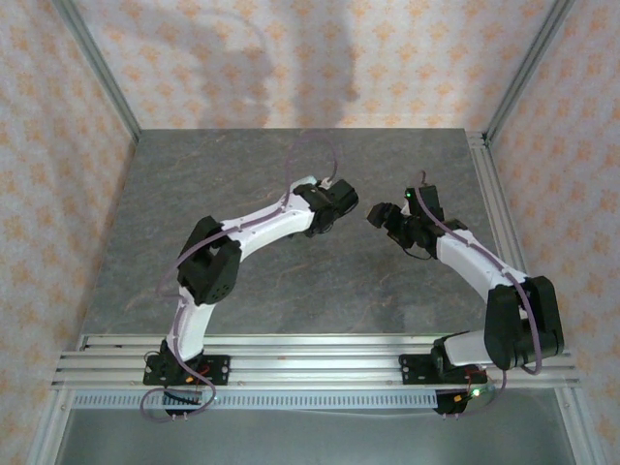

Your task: Fold the paper box

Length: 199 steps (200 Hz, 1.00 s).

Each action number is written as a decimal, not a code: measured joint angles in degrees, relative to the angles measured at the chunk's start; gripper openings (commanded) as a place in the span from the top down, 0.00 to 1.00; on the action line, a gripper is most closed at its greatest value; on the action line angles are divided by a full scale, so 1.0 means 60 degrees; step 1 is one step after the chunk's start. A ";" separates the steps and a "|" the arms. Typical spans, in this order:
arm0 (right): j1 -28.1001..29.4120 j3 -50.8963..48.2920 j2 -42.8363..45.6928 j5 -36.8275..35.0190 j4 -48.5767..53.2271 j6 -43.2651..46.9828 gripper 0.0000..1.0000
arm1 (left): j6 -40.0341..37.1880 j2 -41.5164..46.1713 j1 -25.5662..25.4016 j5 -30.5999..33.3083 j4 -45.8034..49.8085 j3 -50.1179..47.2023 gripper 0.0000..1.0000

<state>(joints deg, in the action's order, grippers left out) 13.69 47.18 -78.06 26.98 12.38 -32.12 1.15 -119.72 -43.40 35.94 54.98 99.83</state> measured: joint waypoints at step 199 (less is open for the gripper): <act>0.0000 -0.0080 -0.0018 -0.0036 -0.0146 0.0466 0.29 | 0.1410 0.1606 0.2189 -0.6506 -0.1351 -0.1606 0.00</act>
<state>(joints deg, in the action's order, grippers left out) 13.69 46.70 -78.17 26.76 11.51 -29.32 9.61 -110.08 -30.26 -3.09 46.87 90.19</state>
